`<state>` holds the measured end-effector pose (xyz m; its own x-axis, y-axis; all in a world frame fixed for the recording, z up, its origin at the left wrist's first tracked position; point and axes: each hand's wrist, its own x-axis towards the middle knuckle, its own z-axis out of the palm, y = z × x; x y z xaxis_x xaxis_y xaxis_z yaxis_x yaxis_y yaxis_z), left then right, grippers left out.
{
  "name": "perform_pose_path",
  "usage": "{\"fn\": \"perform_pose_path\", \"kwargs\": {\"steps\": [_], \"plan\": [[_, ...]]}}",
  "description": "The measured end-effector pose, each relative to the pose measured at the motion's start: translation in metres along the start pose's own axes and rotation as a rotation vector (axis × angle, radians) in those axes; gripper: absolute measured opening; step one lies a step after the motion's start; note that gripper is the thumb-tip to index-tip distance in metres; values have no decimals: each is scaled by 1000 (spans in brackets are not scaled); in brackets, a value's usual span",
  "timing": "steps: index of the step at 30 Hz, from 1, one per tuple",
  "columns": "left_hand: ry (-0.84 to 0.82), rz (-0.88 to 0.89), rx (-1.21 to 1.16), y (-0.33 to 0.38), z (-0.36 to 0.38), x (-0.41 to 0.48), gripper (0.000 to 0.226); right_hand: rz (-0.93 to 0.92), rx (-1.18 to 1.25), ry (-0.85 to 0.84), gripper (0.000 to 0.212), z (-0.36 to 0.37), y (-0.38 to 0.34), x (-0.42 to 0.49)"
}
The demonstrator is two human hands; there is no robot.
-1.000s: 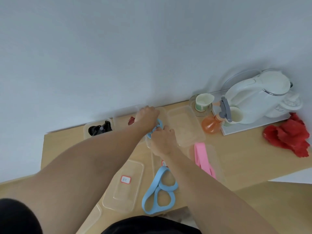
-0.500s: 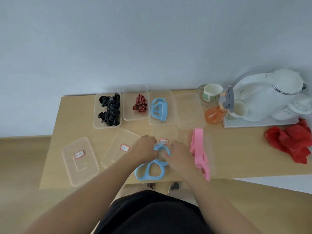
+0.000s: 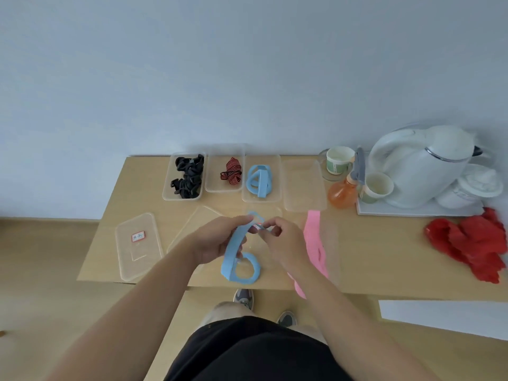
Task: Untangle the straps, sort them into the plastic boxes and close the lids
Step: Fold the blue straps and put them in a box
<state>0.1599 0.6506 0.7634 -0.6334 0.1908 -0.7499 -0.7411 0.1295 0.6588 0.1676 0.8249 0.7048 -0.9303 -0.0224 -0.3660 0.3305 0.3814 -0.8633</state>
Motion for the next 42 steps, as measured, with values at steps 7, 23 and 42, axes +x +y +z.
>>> {"fn": "perform_pose_path", "kwargs": {"steps": [7, 23, 42], "plan": [[87, 303, 42, 5, 24, -47, 22, 6, 554, -81, 15, -20, -48, -31], [202, 696, -14, 41, 55, -100, 23, -242, 691, -86, 34, -69, -117, -61], [272, 1211, -44, 128, 52, -123, 24, -427, 1161, -474, 23, -107, -184, -51]]}}
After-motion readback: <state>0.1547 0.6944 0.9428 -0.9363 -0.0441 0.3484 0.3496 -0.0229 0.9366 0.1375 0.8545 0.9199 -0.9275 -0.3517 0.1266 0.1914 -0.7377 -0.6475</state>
